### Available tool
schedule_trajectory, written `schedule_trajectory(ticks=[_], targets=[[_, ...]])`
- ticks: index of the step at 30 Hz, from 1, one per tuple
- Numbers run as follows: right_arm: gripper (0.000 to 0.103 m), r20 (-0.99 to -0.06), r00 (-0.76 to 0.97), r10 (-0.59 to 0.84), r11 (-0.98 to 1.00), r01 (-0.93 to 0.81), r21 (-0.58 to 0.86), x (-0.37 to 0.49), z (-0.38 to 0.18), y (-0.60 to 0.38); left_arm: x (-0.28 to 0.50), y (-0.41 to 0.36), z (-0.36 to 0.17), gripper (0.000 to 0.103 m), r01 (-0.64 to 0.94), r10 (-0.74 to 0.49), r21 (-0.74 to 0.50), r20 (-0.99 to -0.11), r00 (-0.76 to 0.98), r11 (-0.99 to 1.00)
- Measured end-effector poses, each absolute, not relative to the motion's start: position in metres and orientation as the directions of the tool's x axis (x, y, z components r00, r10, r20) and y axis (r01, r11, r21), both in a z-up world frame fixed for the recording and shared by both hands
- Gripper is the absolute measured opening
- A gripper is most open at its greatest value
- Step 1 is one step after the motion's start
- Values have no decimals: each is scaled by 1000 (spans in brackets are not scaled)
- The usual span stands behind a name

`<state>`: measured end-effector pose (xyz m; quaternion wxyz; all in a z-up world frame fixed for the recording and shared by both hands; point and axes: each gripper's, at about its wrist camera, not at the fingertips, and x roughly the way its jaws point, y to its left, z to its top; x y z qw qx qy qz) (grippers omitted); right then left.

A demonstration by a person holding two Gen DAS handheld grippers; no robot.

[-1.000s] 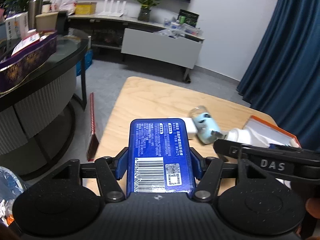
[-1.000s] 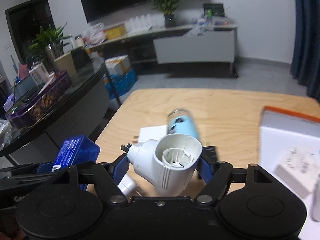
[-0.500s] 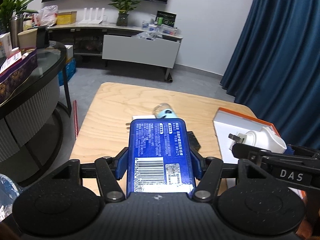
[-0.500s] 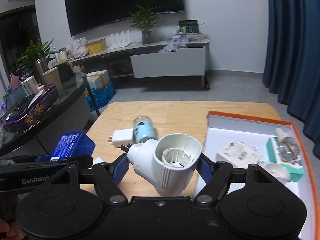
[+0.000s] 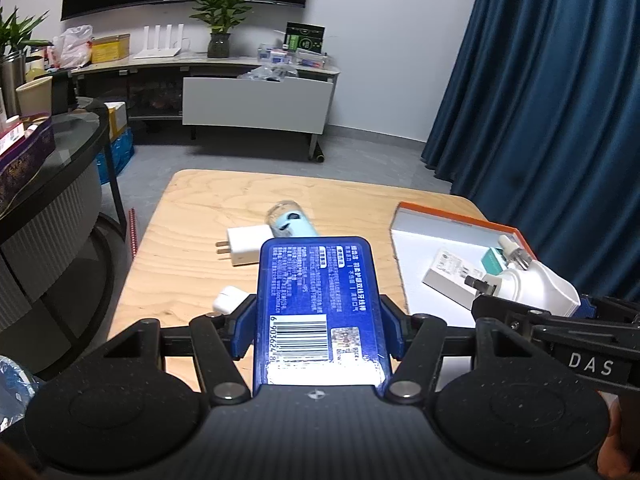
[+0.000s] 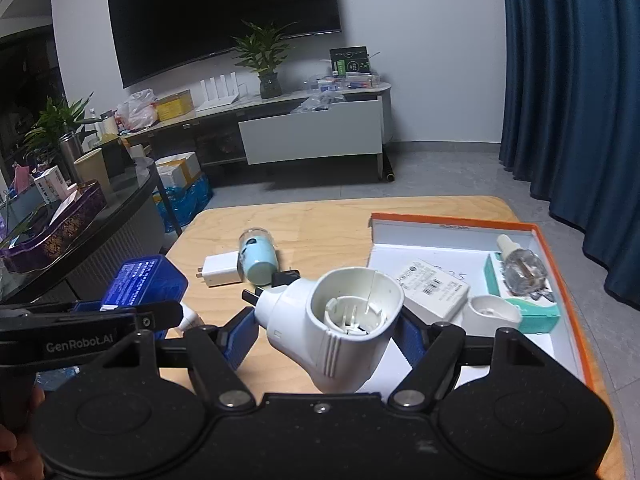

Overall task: Organize rigid objects
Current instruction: 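Carry the blue tin and white diffuser with both tools over the tray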

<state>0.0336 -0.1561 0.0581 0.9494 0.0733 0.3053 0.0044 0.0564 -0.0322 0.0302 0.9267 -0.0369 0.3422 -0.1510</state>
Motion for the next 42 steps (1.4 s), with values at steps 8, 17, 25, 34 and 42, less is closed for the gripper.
schedule_trajectory(ticks=[8, 17, 25, 34, 42], targets=[[86, -568, 822, 36, 985, 68, 161, 19, 62, -172, 50, -49, 31, 62, 287, -326, -167, -625, 709, 943], [86, -561, 827, 16, 981, 94, 168, 7, 63, -185, 42, -64, 31, 62, 315, -351, -173, -629, 694, 933], [86, -558, 829, -14, 975, 136, 177, -3, 63, -202, 37, -83, 31, 62, 351, -377, -173, -630, 678, 920], [86, -556, 830, -46, 968, 174, 180, -14, 64, -218, 35, -102, 31, 62, 386, -404, -174, -631, 663, 906], [86, -554, 829, -75, 961, 209, 182, -17, 64, -233, 35, -115, 27, 62, 402, -422, -190, -646, 636, 896]])
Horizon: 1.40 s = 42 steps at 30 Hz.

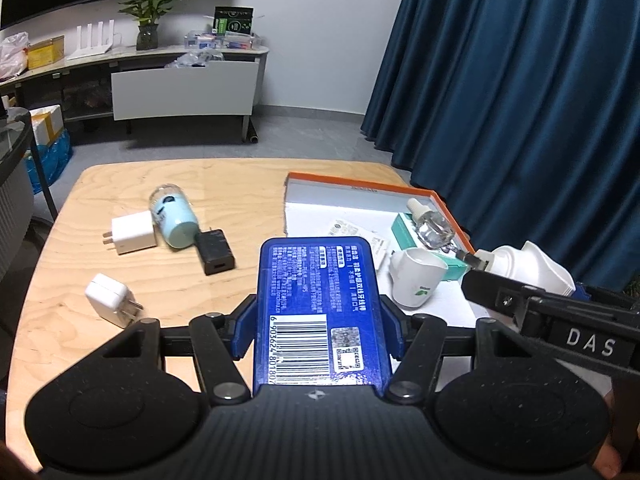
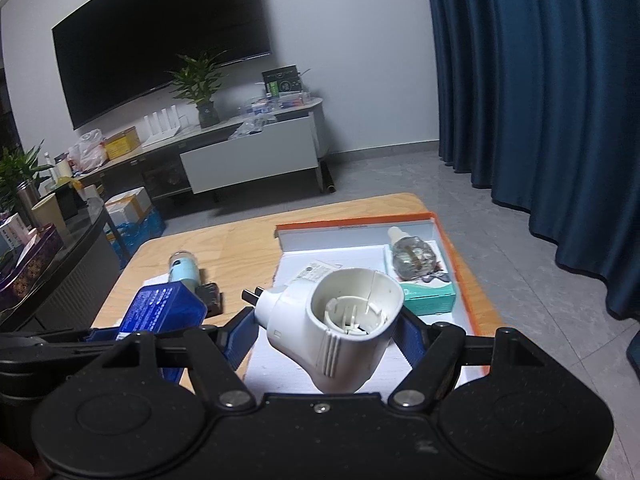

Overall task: Organize rigid objects
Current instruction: 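Carry the blue tin and white diffuser with both tools over the tray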

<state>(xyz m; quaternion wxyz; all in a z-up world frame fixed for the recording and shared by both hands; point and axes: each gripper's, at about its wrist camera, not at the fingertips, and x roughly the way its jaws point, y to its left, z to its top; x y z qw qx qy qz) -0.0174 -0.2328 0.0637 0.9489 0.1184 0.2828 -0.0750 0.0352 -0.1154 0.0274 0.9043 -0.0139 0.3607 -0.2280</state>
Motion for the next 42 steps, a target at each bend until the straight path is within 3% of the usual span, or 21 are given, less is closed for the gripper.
schedule_trajectory(ticks=[42], targets=[[86, -614, 771, -168, 914, 355, 197, -19, 32, -289, 37, -181, 3, 62, 493, -454, -165, -700, 551, 854]])
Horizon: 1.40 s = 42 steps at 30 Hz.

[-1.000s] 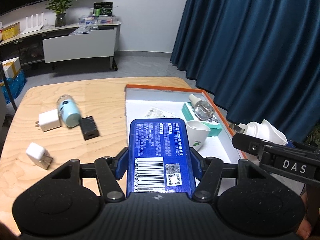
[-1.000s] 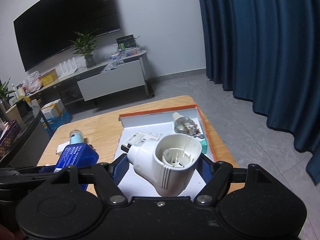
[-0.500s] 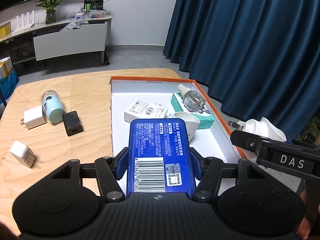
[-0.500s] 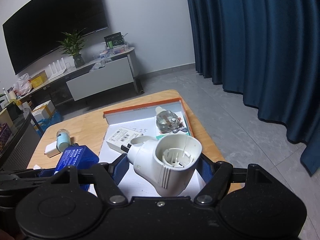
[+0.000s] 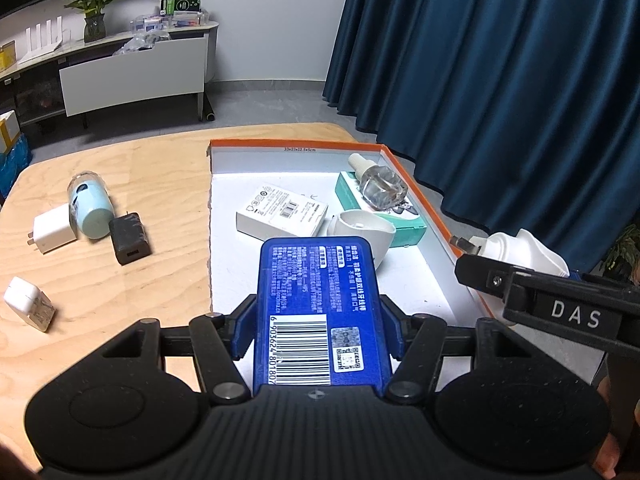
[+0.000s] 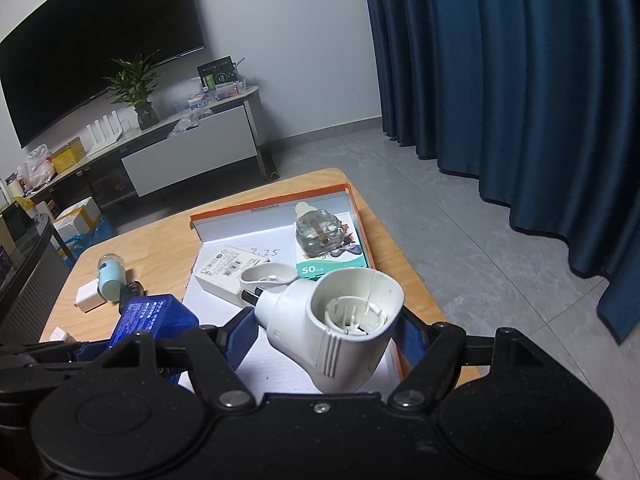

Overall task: Organize rigid objects
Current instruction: 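Carry the blue tin and white diffuser with both tools over the tray, then open both tools to drop the blue tin and white diffuser into the tray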

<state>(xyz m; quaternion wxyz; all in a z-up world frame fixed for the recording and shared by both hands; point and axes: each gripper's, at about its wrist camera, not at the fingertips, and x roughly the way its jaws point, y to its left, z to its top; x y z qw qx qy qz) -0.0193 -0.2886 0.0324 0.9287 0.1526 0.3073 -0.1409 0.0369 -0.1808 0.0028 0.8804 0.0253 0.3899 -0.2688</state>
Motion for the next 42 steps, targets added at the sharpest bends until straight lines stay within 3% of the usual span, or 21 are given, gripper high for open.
schedule_trajectory(ticks=[40, 42], targets=[[87, -633, 756, -166, 920, 350, 177, 26, 22, -310, 76, -196, -11, 62, 448, -422, -170, -717, 555, 878], [82, -635, 755, -166, 920, 350, 175, 27, 21, -309, 76, -197, -13, 62, 452, -426, -173, -719, 549, 875]])
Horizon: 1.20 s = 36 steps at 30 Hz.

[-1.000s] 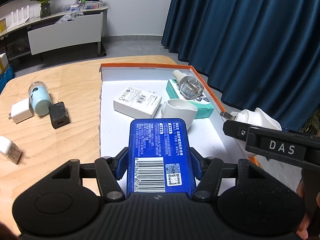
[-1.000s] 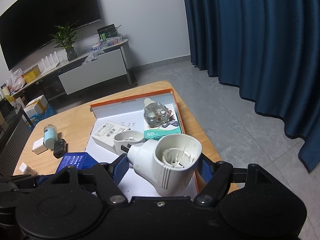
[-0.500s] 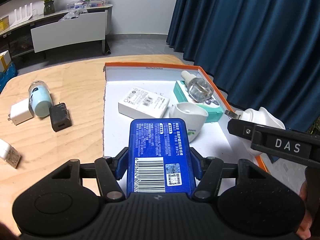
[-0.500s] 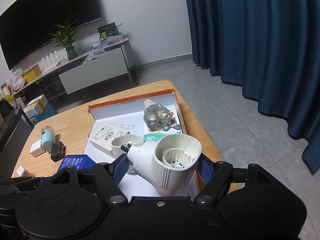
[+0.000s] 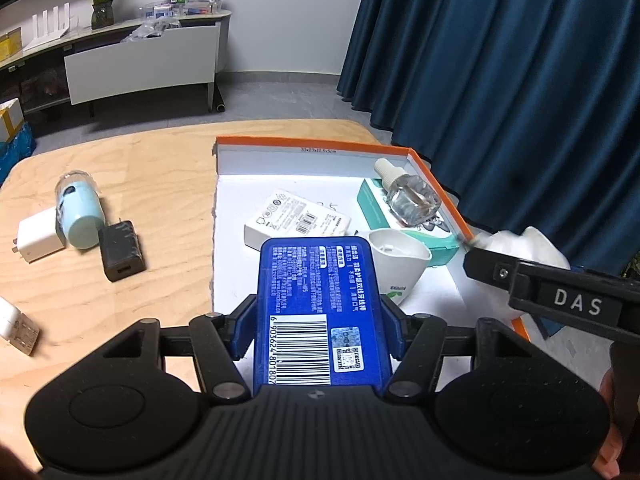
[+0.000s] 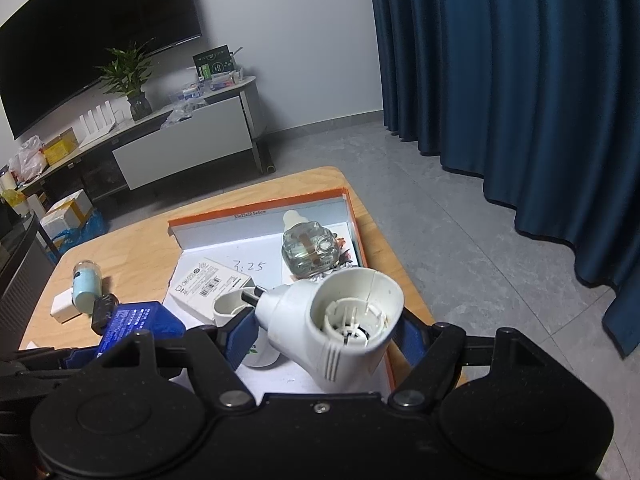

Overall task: Organize rigid objects
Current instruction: 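Open both tools to drop the blue tin and white diffuser into the tray, then grasp the white square charger with the left tool while the right returns over the table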

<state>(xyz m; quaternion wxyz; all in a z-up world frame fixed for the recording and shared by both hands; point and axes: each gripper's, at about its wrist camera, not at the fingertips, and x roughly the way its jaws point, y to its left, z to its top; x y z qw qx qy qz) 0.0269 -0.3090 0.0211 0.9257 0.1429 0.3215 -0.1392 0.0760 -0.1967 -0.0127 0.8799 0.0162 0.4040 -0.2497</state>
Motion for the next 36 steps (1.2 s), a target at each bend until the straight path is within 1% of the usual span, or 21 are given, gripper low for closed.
schedule_trajectory(ticks=[2, 7, 8, 9, 11, 18, 24, 27, 36], targets=[[77, -637, 752, -167, 921, 350, 172, 28, 21, -309, 75, -198, -14, 62, 456, -428, -173, -722, 543, 873], [77, -627, 759, -178, 916, 360, 176, 26, 23, -310, 75, -201, -17, 63, 478, -461, -205, -724, 513, 854], [77, -623, 762, -178, 916, 360, 178, 25, 24, -309, 74, -202, -17, 67, 480, -467, -213, -726, 505, 851], [77, -619, 765, -178, 916, 359, 180, 25, 25, -308, 74, -202, -17, 75, 481, -469, -216, -726, 503, 850], [77, -612, 770, -180, 918, 355, 177, 22, 27, -307, 71, -199, -15, 79, 479, -472, -218, -718, 511, 850], [77, -597, 783, -173, 923, 341, 179, 20, 35, -298, 72, -182, -6, 81, 430, -457, -236, -709, 538, 872], [78, -596, 791, -141, 940, 295, 169, 24, 38, -278, 72, -162, 3, 82, 383, -405, -202, -707, 579, 901], [80, -598, 793, -114, 948, 266, 172, 26, 38, -268, 71, -148, 6, 86, 351, -381, -197, -705, 599, 915], [83, -608, 793, -34, 971, 169, 167, 38, 37, -230, 71, -101, 9, 89, 264, -308, -174, -698, 646, 949]])
